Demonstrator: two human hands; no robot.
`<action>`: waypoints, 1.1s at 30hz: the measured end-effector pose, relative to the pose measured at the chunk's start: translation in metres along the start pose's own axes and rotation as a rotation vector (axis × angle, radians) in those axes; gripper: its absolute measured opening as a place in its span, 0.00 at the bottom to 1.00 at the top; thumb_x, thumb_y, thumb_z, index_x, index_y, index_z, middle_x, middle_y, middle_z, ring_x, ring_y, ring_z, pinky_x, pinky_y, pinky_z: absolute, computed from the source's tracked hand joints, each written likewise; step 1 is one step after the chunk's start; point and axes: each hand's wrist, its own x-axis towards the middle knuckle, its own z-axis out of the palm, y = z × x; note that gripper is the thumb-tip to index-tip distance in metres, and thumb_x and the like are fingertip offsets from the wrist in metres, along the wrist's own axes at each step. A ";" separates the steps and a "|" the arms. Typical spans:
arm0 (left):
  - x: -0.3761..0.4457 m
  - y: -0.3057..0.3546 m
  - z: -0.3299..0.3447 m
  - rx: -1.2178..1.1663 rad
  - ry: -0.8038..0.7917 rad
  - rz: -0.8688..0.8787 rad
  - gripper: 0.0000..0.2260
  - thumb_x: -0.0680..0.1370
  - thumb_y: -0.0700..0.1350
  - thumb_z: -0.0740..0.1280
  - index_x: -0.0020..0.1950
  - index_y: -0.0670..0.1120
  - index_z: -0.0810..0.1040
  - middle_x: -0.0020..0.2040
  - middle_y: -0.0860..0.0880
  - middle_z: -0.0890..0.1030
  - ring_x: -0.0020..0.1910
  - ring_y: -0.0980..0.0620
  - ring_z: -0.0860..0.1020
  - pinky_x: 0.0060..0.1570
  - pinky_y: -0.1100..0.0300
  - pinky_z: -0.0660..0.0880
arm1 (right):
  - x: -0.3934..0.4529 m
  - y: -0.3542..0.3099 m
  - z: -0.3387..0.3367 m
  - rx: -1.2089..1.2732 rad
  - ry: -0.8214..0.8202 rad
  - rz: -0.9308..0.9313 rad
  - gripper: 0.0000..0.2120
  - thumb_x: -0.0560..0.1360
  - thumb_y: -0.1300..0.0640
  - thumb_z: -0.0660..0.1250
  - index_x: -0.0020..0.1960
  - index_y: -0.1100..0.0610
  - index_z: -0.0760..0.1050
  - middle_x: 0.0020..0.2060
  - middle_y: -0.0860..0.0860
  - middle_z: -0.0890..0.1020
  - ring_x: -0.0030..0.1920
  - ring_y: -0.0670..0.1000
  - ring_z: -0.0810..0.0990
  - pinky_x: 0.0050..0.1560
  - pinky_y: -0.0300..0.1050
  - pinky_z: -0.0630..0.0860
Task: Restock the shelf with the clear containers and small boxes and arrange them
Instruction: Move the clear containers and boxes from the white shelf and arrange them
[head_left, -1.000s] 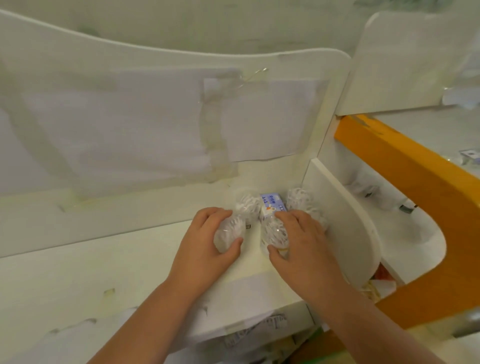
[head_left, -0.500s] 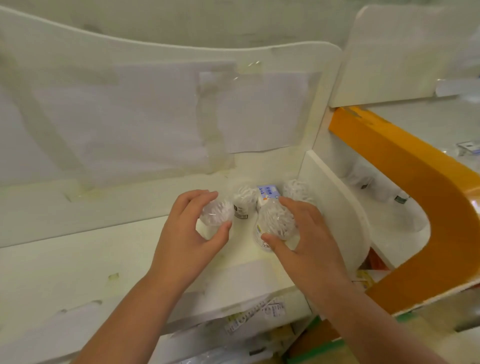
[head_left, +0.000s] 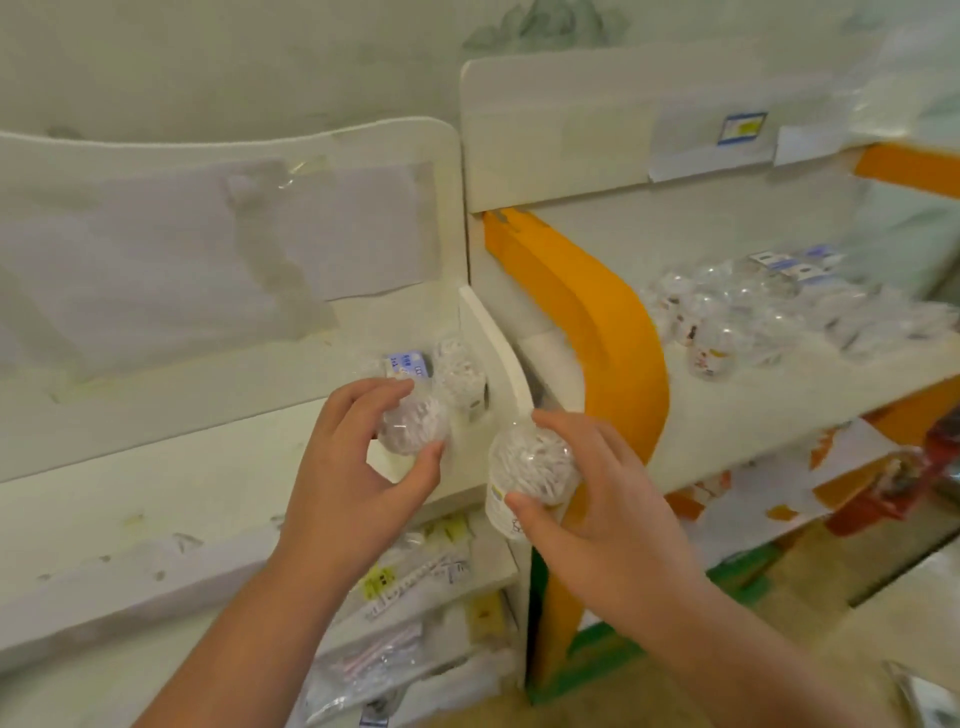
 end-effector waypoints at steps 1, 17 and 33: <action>-0.007 0.016 0.008 -0.002 -0.005 0.010 0.22 0.70 0.50 0.73 0.64 0.54 0.75 0.60 0.56 0.73 0.62 0.61 0.72 0.59 0.64 0.71 | -0.013 0.006 -0.014 0.002 -0.005 0.001 0.29 0.73 0.42 0.70 0.68 0.32 0.58 0.64 0.31 0.65 0.65 0.37 0.67 0.64 0.42 0.72; -0.048 0.192 0.158 -0.103 -0.168 0.107 0.23 0.72 0.49 0.74 0.64 0.59 0.71 0.60 0.63 0.71 0.61 0.68 0.69 0.57 0.75 0.64 | -0.106 0.130 -0.192 -0.020 0.161 0.145 0.29 0.72 0.44 0.71 0.68 0.34 0.62 0.64 0.33 0.67 0.64 0.39 0.69 0.62 0.40 0.71; 0.030 0.164 0.313 -0.080 -0.146 -0.055 0.23 0.72 0.51 0.74 0.66 0.55 0.73 0.60 0.59 0.71 0.58 0.67 0.69 0.55 0.78 0.64 | -0.001 0.242 -0.229 -0.046 0.093 0.140 0.29 0.72 0.42 0.71 0.67 0.31 0.61 0.63 0.32 0.67 0.61 0.38 0.69 0.54 0.35 0.70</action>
